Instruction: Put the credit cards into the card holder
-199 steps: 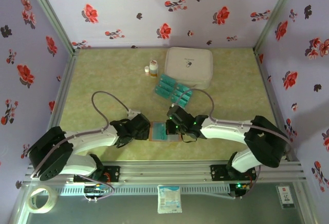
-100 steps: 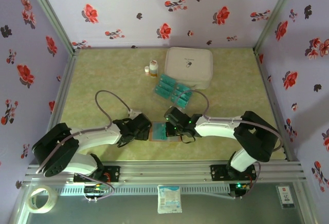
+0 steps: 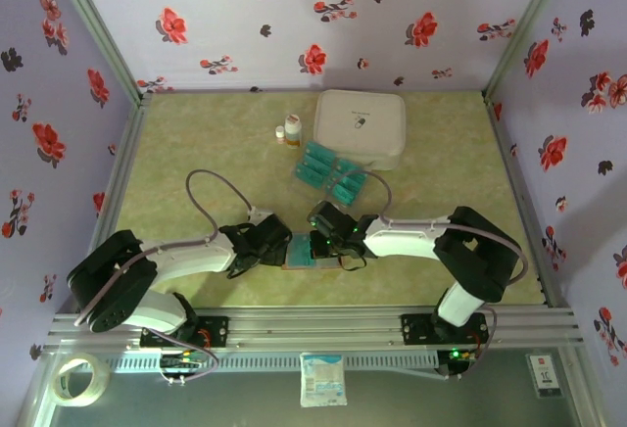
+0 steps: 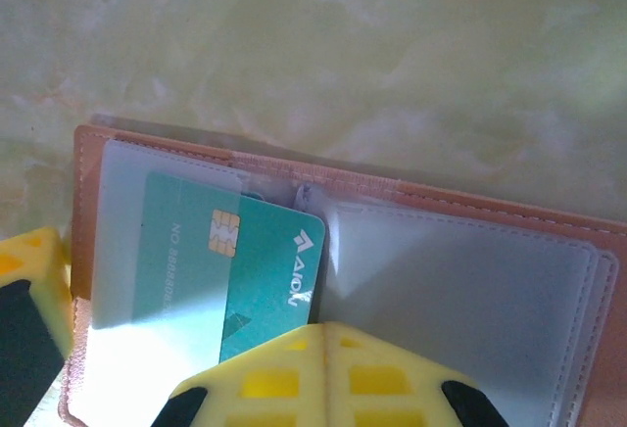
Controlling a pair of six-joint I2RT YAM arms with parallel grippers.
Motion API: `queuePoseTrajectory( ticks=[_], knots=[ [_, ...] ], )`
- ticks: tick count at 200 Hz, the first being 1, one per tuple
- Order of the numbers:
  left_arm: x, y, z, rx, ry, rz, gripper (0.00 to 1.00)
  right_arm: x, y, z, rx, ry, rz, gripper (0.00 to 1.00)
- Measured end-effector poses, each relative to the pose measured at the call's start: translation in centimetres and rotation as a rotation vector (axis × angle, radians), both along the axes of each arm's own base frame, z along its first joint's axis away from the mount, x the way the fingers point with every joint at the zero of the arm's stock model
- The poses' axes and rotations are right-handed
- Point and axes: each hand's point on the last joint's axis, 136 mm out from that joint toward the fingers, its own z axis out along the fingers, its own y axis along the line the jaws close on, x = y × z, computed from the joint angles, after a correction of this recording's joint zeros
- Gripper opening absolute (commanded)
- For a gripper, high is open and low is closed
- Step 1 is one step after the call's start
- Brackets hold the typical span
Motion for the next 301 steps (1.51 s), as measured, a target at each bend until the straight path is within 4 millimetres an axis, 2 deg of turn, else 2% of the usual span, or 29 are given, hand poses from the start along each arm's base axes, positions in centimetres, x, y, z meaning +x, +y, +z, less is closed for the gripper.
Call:
queuePoseTrajectory(
  ticks=[101, 138, 188, 216, 260, 301],
  knots=[
    [0.2, -0.2, 0.0, -0.006, -0.006, -0.002, 1.00, 0.3, 2.1, -0.1, 0.025, 0.025, 0.025, 0.00],
    [0.2, 0.0, 0.3, -0.010, -0.009, 0.004, 1.00, 0.2, 2.1, 0.0, 0.024, 0.024, 0.028, 0.00],
    [1.1, 1.0, 2.9, -0.073, -0.059, 0.053, 1.00, 0.6, 1.4, 2.6, 0.033, -0.029, 0.033, 0.00],
    [1.1, 1.2, 3.6, -0.089, -0.070, 0.059, 1.00, 1.0, 1.0, 3.6, 0.045, -0.049, 0.023, 0.00],
    [0.8, 1.6, 3.1, -0.077, -0.060, 0.059, 1.00, 0.9, 1.2, 3.5, 0.053, -0.040, 0.030, 0.00],
    [0.6, 1.8, 2.4, -0.058, -0.042, 0.058, 1.00, 0.6, 1.5, 1.6, 0.031, -0.007, 0.038, 0.00]
  ],
)
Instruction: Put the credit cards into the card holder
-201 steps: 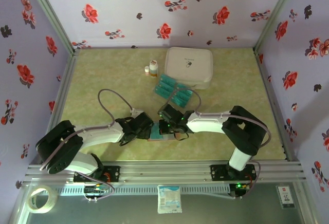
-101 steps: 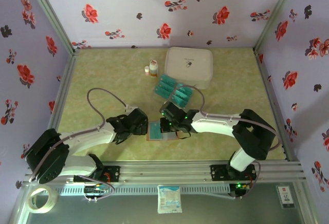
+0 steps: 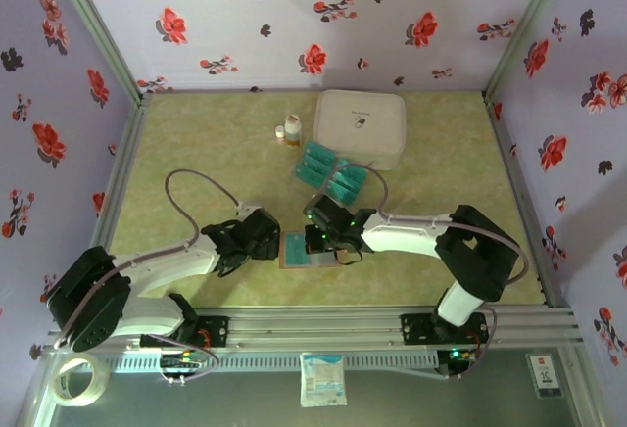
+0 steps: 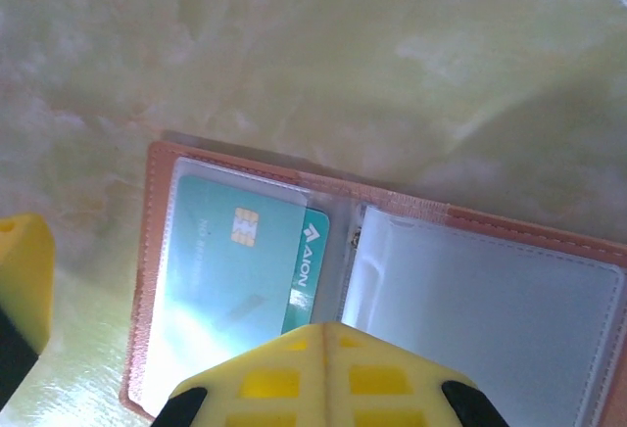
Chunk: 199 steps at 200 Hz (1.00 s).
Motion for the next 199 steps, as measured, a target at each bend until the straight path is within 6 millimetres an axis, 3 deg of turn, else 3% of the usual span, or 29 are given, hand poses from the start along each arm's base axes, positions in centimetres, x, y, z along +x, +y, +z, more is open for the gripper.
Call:
queuePoseTrajectory(
  ticks=[97, 199],
  knots=[
    [-0.2, -0.3, -2.2, 0.022, 0.044, -0.008, 1.00, -0.1, 0.6, -0.8, 0.008, 0.013, 0.001, 0.00],
    [0.0, -0.8, -2.6, 0.010, 0.049, -0.012, 1.00, -0.2, 1.4, -1.5, 0.017, 0.033, 0.014, 0.00]
  ],
)
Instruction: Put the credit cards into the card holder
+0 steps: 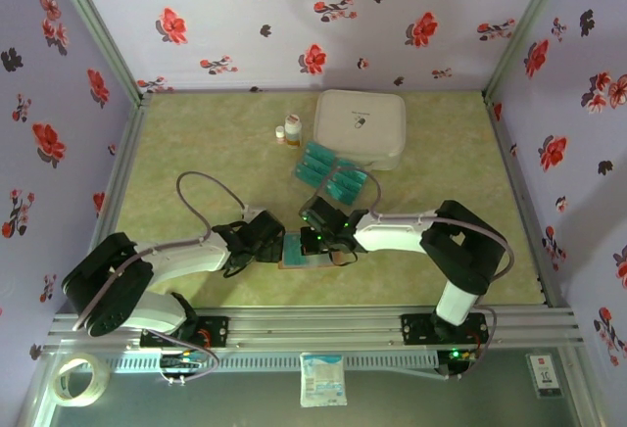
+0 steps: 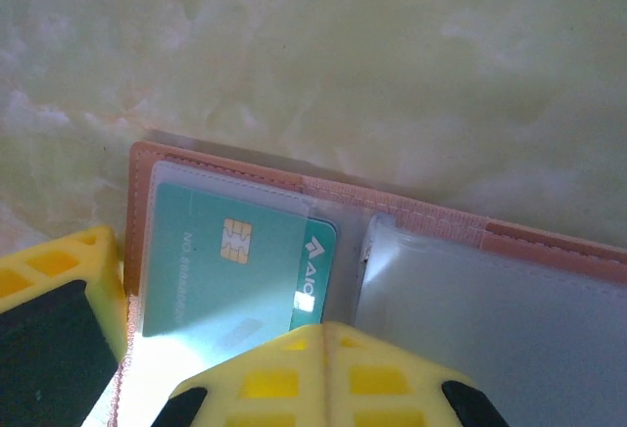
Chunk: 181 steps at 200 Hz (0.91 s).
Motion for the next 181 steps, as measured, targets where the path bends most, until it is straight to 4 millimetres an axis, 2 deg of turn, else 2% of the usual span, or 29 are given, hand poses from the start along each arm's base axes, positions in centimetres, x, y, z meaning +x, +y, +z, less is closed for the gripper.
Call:
queuePoseTrajectory(
  ticks=[44, 64, 94, 115, 132, 159, 181],
  knots=[
    [0.0, 0.0, 0.0, -0.001, 0.000, 0.000, 1.00, 0.0, 0.3, 0.2, 0.002, 0.001, 0.005, 0.00],
    [0.0, 0.0, 0.1, -0.002, -0.002, 0.000, 1.00, -0.1, -0.2, 1.0, -0.001, -0.005, 0.002, 0.00],
    [0.0, 0.1, 0.5, -0.008, -0.007, 0.001, 1.00, 0.4, -1.0, 4.9, 0.046, -0.072, -0.016, 0.26],
    [0.0, 0.1, 1.1, -0.023, -0.019, 0.001, 1.00, 0.7, -2.4, 6.6, 0.074, -0.110, -0.049, 0.34],
    [0.1, -0.1, 1.6, -0.041, -0.031, 0.000, 1.00, 0.9, -4.1, 6.1, 0.062, -0.109, -0.081, 0.36],
    [-0.1, -0.2, 2.0, -0.054, -0.031, -0.005, 1.00, 0.5, -6.7, 3.6, 0.007, -0.067, -0.123, 0.37],
    [-0.4, -0.4, 2.1, -0.054, -0.031, -0.016, 1.00, 0.1, -7.5, 2.7, -0.015, -0.050, -0.130, 0.37]
  ],
)
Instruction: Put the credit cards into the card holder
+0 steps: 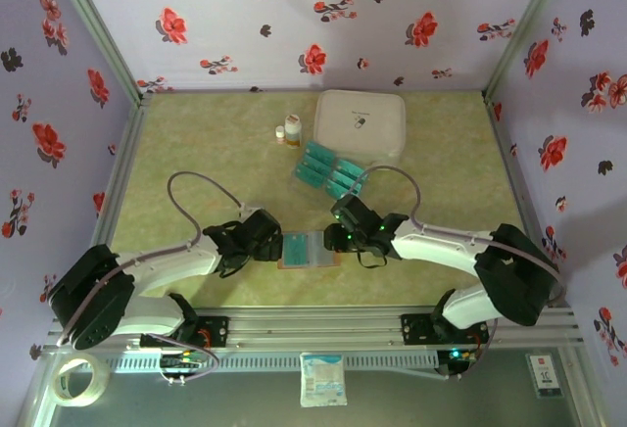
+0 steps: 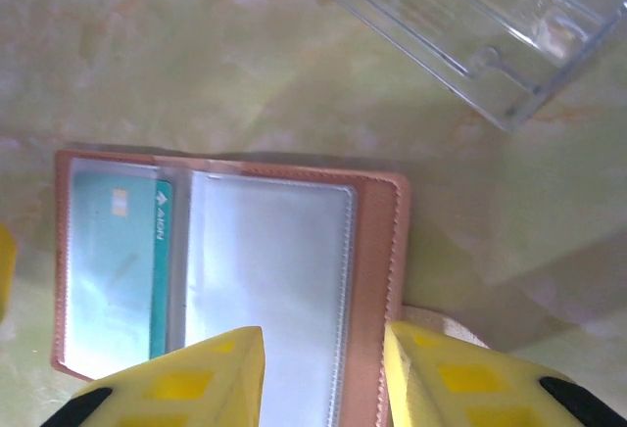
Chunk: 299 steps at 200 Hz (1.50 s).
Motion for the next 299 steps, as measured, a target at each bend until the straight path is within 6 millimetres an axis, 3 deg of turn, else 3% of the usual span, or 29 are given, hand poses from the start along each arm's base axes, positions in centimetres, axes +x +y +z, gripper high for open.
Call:
queuePoseTrajectory(
  ticks=[103, 183, 247, 299],
  knots=[
    [-1.3, -1.6, -0.1, -0.011, 0.002, -0.069, 1.00, 0.0, 0.6, -1.4, 0.000, 0.031, -0.003, 0.38],
    [-1.6, -1.7, -1.9, 0.006, 0.020, -0.073, 1.00, -0.1, 0.9, -2.5, -0.005, 0.054, 0.005, 0.38],
    [-1.7, -1.8, -2.1, -0.005, 0.014, -0.065, 1.00, 0.0, 1.3, -2.4, 0.024, 0.066, -0.005, 0.36],
    [-1.7, -1.9, -2.1, -0.005, 0.008, -0.063, 1.00, 0.0, 3.0, -1.9, 0.115, 0.093, 0.007, 0.33]
  ],
)
